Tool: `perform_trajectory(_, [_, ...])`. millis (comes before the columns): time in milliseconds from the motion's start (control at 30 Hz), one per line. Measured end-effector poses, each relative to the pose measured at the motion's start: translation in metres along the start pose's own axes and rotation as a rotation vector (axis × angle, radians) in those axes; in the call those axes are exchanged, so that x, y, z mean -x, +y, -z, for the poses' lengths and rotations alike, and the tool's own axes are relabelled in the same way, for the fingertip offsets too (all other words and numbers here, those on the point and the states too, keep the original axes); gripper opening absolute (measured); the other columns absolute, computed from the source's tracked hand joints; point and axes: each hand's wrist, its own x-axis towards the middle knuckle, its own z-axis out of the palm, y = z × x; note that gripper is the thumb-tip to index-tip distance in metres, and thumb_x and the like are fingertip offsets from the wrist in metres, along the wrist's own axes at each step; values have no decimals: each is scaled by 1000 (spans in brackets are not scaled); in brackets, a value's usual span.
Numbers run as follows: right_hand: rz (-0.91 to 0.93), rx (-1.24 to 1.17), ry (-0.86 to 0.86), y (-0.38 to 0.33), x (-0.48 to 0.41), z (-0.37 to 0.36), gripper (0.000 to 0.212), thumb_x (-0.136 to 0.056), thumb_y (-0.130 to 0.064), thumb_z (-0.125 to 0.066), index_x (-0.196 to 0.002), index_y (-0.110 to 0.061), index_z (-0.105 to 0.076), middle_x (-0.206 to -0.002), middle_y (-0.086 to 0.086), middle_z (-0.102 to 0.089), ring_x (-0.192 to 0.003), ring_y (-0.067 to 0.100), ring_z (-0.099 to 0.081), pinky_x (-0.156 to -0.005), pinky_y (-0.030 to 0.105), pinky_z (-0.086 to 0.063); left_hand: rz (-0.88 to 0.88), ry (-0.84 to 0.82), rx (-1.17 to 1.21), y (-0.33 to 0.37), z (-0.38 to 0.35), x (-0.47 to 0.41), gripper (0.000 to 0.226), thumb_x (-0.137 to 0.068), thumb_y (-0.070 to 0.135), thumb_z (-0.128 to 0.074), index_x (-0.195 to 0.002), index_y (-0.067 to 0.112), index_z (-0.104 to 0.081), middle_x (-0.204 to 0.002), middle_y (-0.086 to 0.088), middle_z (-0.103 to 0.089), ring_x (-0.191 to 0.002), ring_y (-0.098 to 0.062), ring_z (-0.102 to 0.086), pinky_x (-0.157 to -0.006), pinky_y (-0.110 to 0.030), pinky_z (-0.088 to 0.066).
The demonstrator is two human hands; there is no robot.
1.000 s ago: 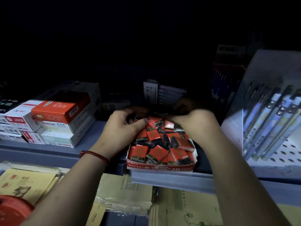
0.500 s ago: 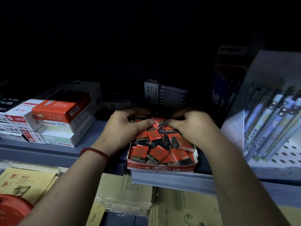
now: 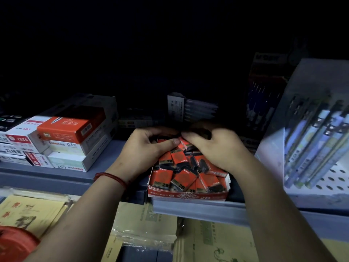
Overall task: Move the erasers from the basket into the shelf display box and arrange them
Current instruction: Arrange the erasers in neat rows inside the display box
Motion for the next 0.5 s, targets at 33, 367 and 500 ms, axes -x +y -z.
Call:
perform_trajectory(33, [-6, 26, -19, -1, 0, -1, 29, -86, -63, -61, -94, -37, -70, -87, -13, -69, -84, 3, -62, -81, 29, -54, -11, -5, 2, 0, 0, 0, 19, -87, 17, -75, -107, 15, -77, -97, 4, -79, -86, -11, -76, -72, -19, -58])
perform_trajectory(367, [-47, -209, 68, -4, 3, 5, 23, -84, -33, -77, -64, -29, -66, -61, -18, -66, -66, -4, -61, -56, 17, -47, 4, 38, 91, 2, 1, 4, 25, -82, 10, -79, -106, 15, -75, -88, 3, -78, -77, -15, -76, -62, -22, -58])
perform_trajectory(500, [58, -278, 268, 3, 1, 14, 25, -86, -7, -72, -75, -30, -71, -68, -20, -68, -67, -5, -63, -58, 4, -45, 30, 21, 118, 4, 3, 6, 29, -81, 9, -79, -107, 19, -73, -83, 4, -78, -75, -18, -76, -59, -22, -58])
